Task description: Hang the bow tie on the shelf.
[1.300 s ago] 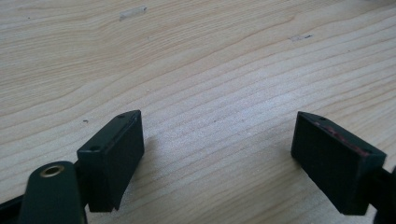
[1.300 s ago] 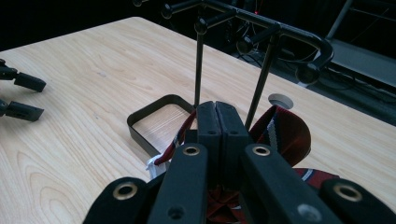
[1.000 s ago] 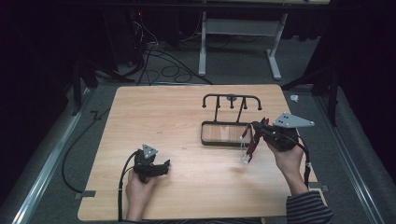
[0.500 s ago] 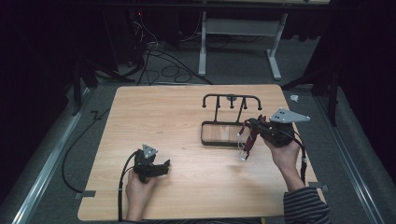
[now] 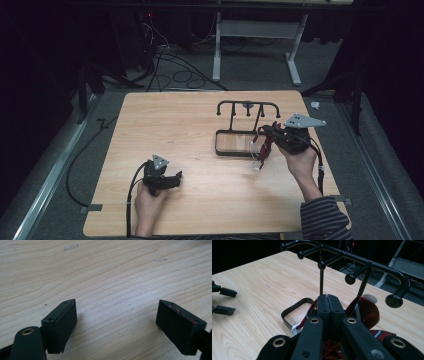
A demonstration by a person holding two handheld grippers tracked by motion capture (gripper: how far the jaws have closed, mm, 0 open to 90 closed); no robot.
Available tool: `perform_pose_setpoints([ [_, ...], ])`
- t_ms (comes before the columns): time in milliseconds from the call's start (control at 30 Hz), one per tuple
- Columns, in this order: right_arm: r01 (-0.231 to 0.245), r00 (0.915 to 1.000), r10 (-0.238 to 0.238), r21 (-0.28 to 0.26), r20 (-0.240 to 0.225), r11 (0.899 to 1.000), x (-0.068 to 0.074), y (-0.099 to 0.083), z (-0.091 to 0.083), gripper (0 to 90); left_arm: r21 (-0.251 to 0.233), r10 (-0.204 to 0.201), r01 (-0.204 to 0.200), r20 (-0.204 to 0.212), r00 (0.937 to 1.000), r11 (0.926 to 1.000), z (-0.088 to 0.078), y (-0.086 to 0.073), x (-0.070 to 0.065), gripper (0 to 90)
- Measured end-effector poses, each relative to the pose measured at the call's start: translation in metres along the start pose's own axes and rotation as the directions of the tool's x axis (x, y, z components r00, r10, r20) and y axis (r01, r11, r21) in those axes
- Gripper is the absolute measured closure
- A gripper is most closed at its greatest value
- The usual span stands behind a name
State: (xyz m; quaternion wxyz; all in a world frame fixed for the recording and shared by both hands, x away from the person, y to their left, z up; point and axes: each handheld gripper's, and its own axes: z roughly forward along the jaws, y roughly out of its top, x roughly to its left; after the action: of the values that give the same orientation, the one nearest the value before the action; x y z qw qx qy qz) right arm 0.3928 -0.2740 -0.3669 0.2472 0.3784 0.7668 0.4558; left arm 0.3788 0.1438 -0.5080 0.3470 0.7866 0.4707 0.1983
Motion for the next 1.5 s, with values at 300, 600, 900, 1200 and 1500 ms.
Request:
perform_pose_setpoints([
  [300,0.001,1.0,-0.002,-0.001,-0.007,1.0,0.001,0.007,0.008,90.0,0.0,0.0,0.0,0.0,1.0,1.0,0.0,0.0,0.0,17.5],
  [600,0.007,0.9999,-0.007,0.003,-0.013,1.0,0.003,0.014,0.015,90.0,0.0,0.0,0.0,0.0,1.0,1.0,0.0,0.0,0.0,17.5],
  [900,0.006,0.9999,-0.006,0.004,-0.009,1.0,0.005,0.022,0.021,90.0,0.0,0.0,0.0,0.0,1.0,1.0,0.0,0.0,0.0,17.5],
  [1200,0.0,0.9999,0.0,-0.004,-0.011,1.0,0.005,0.029,0.025,90.0,0.0,0.0,0.0,0.0,1.0,1.0,0.0,0.0,0.0,17.5],
  [1500,-0.006,1.0,0.006,-0.013,-0.007,1.0,0.004,0.036,0.029,90.0,0.0,0.0,0.0,0.0,1.0,1.0,0.0,0.0,0.0,17.5],
])
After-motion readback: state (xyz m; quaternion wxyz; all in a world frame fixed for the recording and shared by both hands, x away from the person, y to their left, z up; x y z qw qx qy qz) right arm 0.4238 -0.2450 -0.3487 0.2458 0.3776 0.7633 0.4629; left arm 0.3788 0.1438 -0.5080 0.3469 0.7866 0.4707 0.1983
